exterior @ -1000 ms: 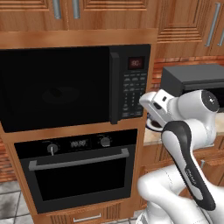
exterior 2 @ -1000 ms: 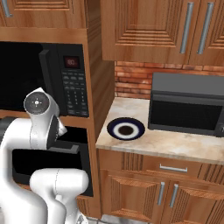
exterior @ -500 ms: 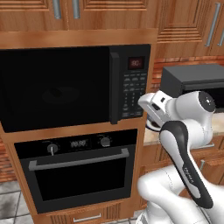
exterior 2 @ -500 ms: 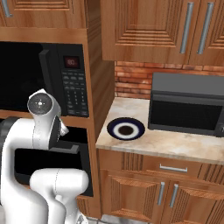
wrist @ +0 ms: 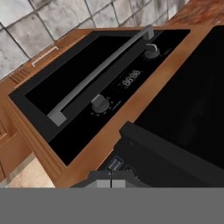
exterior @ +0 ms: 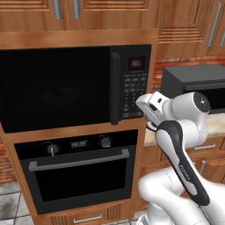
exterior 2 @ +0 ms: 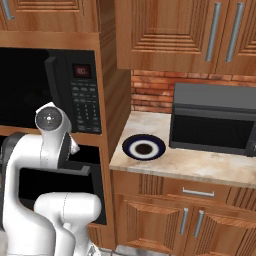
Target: Pick the sweet potato from the counter and place it in the microwave. Then turn on the microwave.
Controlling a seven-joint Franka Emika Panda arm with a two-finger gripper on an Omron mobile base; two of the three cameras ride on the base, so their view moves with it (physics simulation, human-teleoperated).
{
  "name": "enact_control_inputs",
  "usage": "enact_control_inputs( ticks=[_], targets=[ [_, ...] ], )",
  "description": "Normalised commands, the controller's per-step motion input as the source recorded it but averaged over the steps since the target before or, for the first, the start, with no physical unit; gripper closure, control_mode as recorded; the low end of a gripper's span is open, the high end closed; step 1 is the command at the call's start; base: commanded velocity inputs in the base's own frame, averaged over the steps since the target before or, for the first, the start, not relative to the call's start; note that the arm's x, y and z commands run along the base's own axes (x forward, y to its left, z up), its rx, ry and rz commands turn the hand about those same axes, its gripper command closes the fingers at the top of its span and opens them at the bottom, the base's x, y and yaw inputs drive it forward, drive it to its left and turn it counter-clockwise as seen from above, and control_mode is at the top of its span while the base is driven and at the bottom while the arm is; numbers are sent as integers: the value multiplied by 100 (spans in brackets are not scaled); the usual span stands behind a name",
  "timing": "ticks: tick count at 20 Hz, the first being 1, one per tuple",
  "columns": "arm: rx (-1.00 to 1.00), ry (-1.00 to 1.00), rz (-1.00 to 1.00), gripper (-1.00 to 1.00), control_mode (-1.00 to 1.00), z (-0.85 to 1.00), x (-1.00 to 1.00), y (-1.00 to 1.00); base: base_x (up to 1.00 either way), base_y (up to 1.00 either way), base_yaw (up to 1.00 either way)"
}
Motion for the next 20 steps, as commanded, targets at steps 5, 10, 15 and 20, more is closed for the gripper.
enact_control_inputs(
  ticks=[5, 10, 15, 20],
  targets=[
    [0, 0, 0, 100, -100, -7, 16, 2, 0, 0, 0],
    [0, 0, 0, 100, -100, -5, 17, 0, 0, 0, 0],
    [0, 0, 0, 100, -100, -6, 17, 0, 0, 0, 0],
    [0, 0, 0, 100, -100, -10, 18, 1, 0, 0, 0]
  ],
)
